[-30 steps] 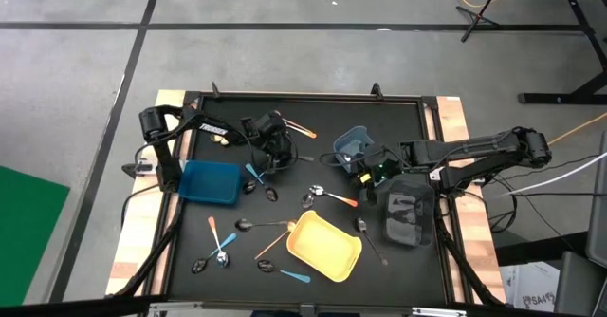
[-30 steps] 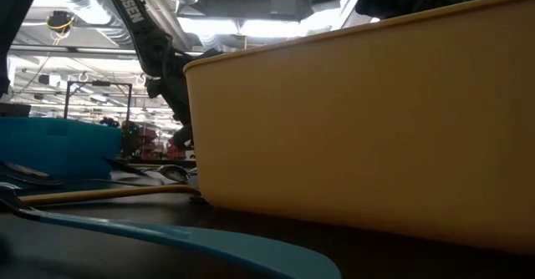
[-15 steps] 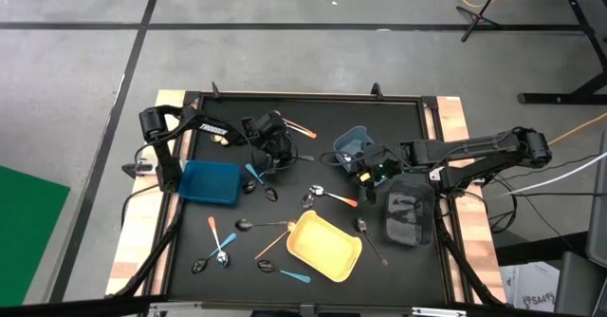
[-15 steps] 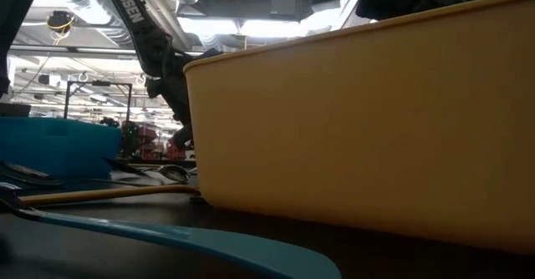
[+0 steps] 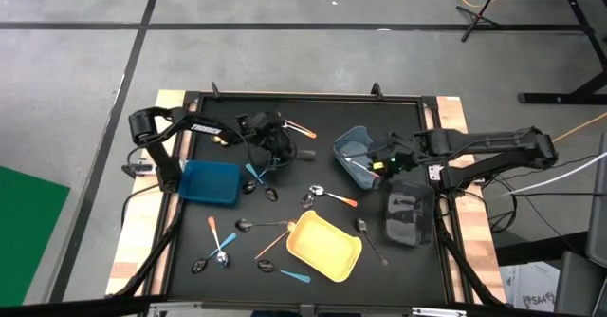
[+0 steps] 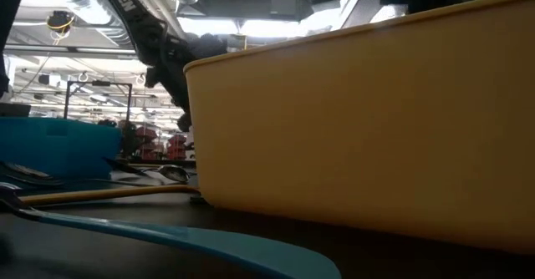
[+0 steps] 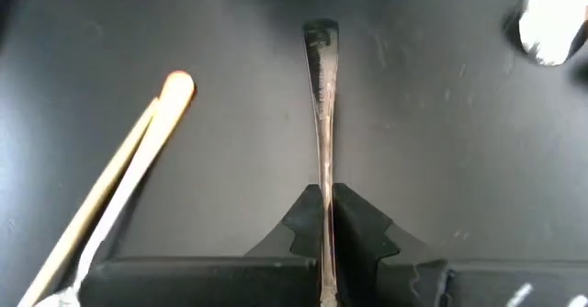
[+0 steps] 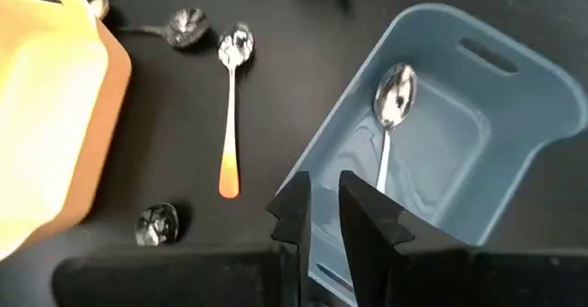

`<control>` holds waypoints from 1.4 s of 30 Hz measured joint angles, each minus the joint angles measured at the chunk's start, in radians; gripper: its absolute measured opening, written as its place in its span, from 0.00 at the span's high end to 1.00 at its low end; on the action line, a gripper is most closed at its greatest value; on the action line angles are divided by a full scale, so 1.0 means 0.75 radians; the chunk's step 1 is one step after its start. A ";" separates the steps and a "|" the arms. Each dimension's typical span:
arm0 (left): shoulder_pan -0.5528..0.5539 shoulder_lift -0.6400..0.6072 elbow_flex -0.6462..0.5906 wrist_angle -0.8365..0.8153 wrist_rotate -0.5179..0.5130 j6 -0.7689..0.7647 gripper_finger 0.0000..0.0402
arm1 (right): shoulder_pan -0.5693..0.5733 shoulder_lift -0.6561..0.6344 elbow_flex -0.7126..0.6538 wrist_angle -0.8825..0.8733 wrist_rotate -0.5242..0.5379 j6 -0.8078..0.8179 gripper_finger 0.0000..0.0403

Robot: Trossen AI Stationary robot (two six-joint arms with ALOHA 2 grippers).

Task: Sort silverware by color (type)
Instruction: Put the black spoon into the yellow bin

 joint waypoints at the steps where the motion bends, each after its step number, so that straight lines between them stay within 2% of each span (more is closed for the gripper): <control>1: -0.007 -0.015 0.000 -0.002 0.002 -0.014 0.97 | 0.000 -0.005 0.015 -0.025 0.000 0.000 0.87; 8: -0.102 -0.116 0.002 0.002 0.009 -0.031 0.97 | 0.000 -0.034 0.046 -0.027 0.001 -0.004 0.87; 19: -0.334 -0.284 0.002 0.012 0.011 -0.102 0.97 | 0.000 -0.037 0.046 -0.064 0.001 -0.005 0.87; 23: -0.437 -0.313 0.003 0.060 0.015 -0.202 0.97 | 0.000 -0.037 0.046 -0.061 0.022 -0.005 0.87; 28: -0.585 -0.313 0.003 0.206 0.015 -0.289 0.97 | 0.000 -0.037 0.046 -0.061 0.069 0.002 0.87; 35: -0.787 -0.285 0.005 0.440 -0.013 -0.309 0.97 | 0.000 -0.033 0.046 -0.055 0.073 0.072 0.87; 42: -0.923 -0.141 0.005 0.728 -0.067 -0.340 0.97 | 0.000 -0.019 0.045 -0.038 0.093 0.108 0.87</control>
